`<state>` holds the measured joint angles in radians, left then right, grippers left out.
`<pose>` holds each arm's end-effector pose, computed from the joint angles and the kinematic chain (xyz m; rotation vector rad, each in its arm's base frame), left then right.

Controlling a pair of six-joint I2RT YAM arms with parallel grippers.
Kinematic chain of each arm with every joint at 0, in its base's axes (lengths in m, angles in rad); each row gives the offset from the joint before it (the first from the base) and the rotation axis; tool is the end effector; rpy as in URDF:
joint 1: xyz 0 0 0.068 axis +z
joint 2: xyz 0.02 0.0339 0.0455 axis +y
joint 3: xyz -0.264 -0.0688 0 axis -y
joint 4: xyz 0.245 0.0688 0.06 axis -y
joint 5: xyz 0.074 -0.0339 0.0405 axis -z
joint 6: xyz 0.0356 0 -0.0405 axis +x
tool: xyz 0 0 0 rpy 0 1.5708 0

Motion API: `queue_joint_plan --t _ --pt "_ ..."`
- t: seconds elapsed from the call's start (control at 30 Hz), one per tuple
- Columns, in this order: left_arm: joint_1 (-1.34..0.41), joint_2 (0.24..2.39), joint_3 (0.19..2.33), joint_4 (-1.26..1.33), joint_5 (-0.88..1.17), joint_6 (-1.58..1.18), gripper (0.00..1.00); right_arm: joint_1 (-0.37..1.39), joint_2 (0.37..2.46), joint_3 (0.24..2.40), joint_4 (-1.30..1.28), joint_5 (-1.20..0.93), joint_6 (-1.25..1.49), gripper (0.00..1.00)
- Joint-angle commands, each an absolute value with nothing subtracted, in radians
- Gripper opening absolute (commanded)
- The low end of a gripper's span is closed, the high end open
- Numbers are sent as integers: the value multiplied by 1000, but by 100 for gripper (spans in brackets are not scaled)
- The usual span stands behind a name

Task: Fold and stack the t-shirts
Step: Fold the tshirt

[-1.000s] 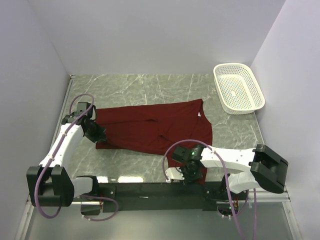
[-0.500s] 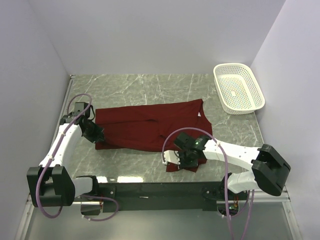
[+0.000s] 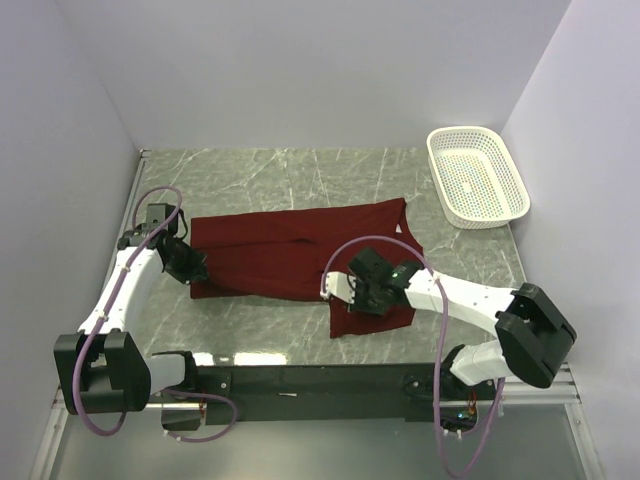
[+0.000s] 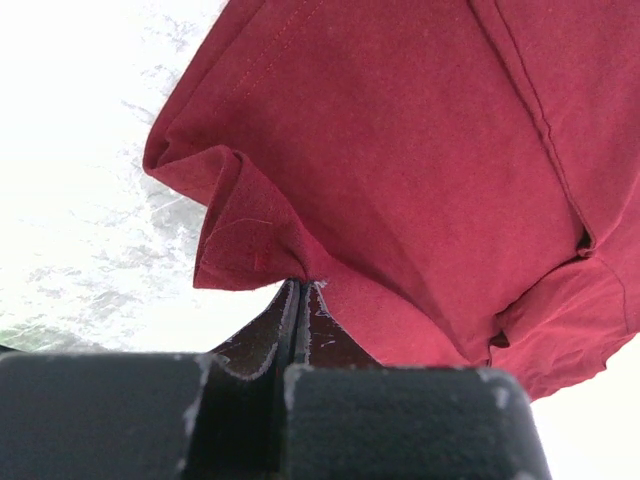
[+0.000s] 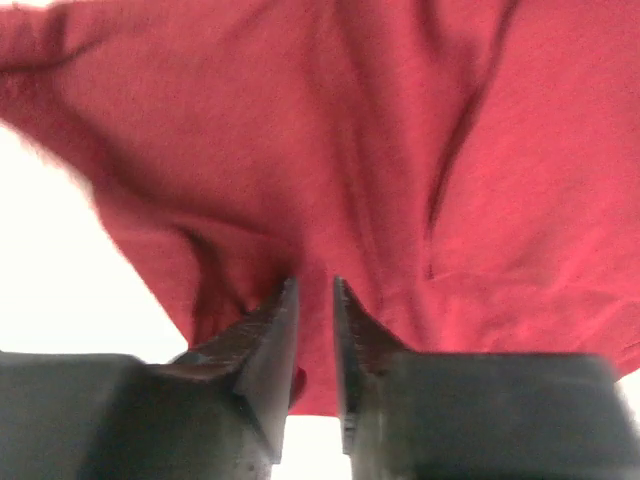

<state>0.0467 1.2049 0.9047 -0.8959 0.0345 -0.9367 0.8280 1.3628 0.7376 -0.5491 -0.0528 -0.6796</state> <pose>0.2173 0.0089 0.2429 -1.3164 2.4774 -0.2726 0.1620 0.1792 0.1760 -1.8913 1.9935 0.1133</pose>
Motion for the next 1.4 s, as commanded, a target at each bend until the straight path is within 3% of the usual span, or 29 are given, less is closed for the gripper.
queue_joint_plan --t 0.0,0.2,0.4,0.63,1.27,1.37 --pt "55 1200 908 -867 48 -917 0 799 1338 817 -546 -107 -649 34" --pt "58 1201 903 -861 54 -911 0 721 1198 874 -713 -303 -735 43" --pt "64 1206 903 -853 60 -908 0 674 1156 804 -753 -304 -856 47" --pt "64 1193 893 -853 66 -910 0 577 1386 845 -720 -357 -718 39" --pt "71 1187 884 -851 74 -907 0 569 1529 842 -601 -275 -618 43" --pt "71 1189 884 -851 74 -908 0 569 1532 841 -607 -284 -621 37"
